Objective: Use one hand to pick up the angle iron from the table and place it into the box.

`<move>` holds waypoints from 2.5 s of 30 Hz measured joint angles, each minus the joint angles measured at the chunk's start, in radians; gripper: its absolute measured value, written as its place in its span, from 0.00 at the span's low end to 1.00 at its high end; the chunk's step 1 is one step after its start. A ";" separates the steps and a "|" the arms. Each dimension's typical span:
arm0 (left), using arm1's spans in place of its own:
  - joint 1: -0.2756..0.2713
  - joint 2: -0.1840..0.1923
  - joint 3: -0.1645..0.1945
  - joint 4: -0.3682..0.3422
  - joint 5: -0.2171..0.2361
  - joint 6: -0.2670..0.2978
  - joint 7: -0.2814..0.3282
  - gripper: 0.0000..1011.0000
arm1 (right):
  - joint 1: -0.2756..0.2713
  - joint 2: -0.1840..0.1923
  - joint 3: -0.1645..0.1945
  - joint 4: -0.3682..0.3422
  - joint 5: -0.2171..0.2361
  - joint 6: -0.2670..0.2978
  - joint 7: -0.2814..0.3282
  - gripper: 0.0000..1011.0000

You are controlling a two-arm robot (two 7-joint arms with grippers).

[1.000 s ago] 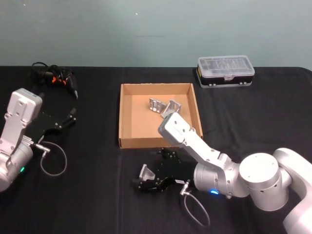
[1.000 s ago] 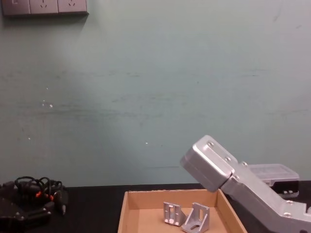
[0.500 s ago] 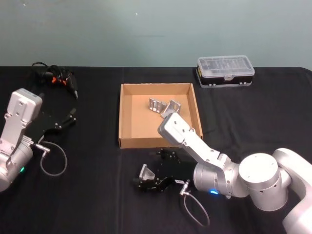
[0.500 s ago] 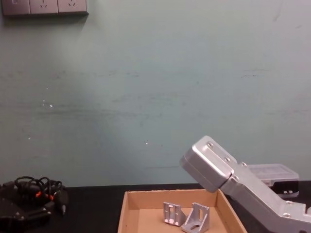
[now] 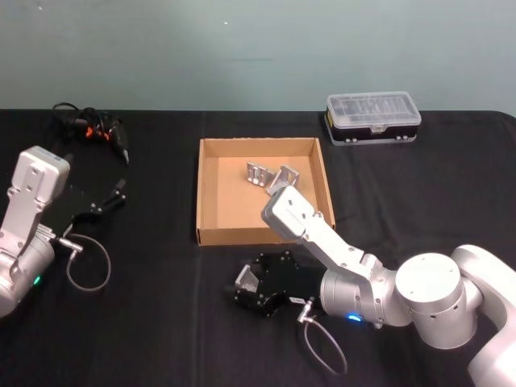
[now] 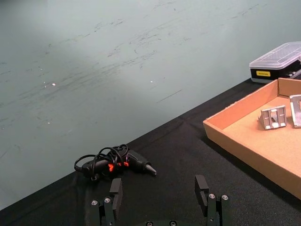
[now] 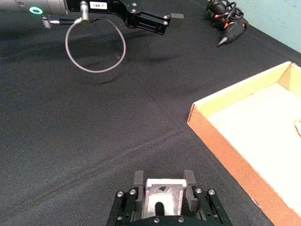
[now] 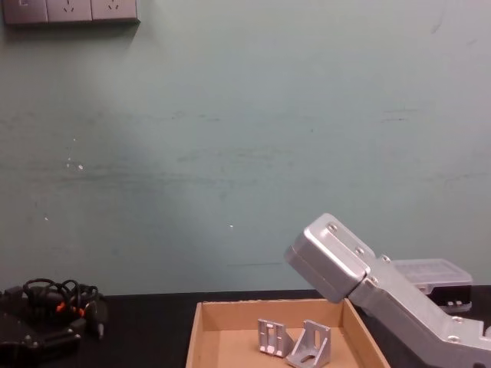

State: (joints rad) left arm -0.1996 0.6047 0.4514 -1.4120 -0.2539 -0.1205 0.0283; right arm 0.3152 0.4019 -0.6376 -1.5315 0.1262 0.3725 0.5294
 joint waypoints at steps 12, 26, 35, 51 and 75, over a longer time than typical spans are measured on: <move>0.000 0.000 0.000 0.000 0.000 0.000 0.000 1.00 | 0.000 0.001 0.000 -0.001 0.001 0.001 0.000 0.48; 0.000 0.000 0.000 0.000 0.000 0.000 0.000 1.00 | -0.009 0.010 0.056 -0.100 0.023 -0.011 -0.028 0.48; 0.000 0.000 0.000 0.000 0.000 0.000 0.000 1.00 | 0.075 -0.045 0.076 -0.020 0.023 -0.011 -0.055 0.48; 0.000 0.000 0.000 0.000 0.000 0.000 0.000 1.00 | 0.274 -0.203 0.044 0.349 -0.049 -0.111 -0.079 0.48; 0.000 0.000 0.000 0.000 0.000 0.000 0.000 1.00 | 0.382 -0.315 0.055 0.644 -0.116 -0.174 -0.084 0.48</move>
State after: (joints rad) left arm -0.1995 0.6047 0.4514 -1.4120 -0.2539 -0.1207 0.0283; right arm 0.6973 0.0868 -0.5825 -0.8876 0.0104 0.1989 0.4458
